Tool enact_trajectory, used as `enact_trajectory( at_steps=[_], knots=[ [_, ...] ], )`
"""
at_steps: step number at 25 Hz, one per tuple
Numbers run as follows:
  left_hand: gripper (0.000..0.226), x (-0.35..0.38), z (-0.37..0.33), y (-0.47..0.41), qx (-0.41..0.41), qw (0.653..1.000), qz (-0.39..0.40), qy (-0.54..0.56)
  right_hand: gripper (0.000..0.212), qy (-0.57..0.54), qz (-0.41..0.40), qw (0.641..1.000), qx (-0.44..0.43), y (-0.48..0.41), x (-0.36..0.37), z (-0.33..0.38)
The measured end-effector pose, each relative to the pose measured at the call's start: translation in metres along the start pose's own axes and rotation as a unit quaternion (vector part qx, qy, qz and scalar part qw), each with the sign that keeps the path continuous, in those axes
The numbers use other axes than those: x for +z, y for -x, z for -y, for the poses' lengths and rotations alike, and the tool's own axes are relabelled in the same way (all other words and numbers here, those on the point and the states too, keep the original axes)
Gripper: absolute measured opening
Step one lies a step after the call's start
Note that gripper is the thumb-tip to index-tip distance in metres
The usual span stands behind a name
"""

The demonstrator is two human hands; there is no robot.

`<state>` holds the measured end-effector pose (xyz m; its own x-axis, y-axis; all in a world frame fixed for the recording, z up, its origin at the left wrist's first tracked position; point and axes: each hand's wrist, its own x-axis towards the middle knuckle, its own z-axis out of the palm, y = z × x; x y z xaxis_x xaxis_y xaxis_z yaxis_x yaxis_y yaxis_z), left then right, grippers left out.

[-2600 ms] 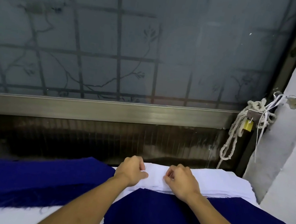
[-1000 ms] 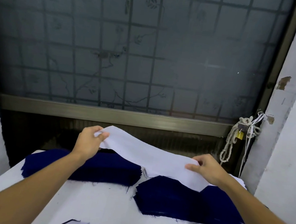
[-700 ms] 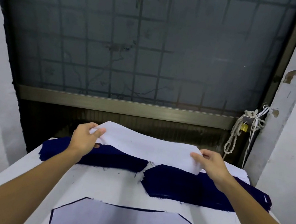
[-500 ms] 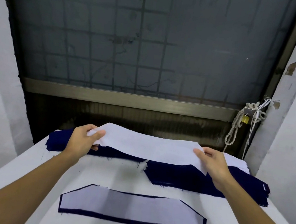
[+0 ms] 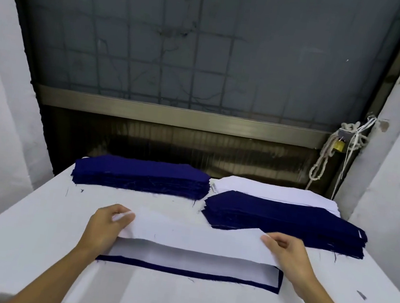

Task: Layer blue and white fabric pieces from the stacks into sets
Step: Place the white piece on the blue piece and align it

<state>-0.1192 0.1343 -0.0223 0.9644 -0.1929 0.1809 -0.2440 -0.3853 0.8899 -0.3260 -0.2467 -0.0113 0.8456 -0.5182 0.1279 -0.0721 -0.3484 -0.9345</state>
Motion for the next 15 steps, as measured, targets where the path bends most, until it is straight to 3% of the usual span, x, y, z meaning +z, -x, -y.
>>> enact_trajectory(
  at_steps=[5,10,15],
  knots=[
    [0.010,0.001,0.019,0.020,0.008,0.999,0.005,-0.052,0.012,0.115,-0.041,0.992,0.015,0.009,0.014,-0.023],
    [0.007,0.003,0.025,0.029,0.033,0.996,0.004,-0.085,0.012,0.280,-0.078,0.957,-0.008,0.021,0.021,-0.030],
    [0.011,0.005,0.025,0.028,0.041,0.994,0.002,-0.106,0.013,0.328,-0.092,0.940,-0.021,0.024,0.023,-0.026]
  ],
)
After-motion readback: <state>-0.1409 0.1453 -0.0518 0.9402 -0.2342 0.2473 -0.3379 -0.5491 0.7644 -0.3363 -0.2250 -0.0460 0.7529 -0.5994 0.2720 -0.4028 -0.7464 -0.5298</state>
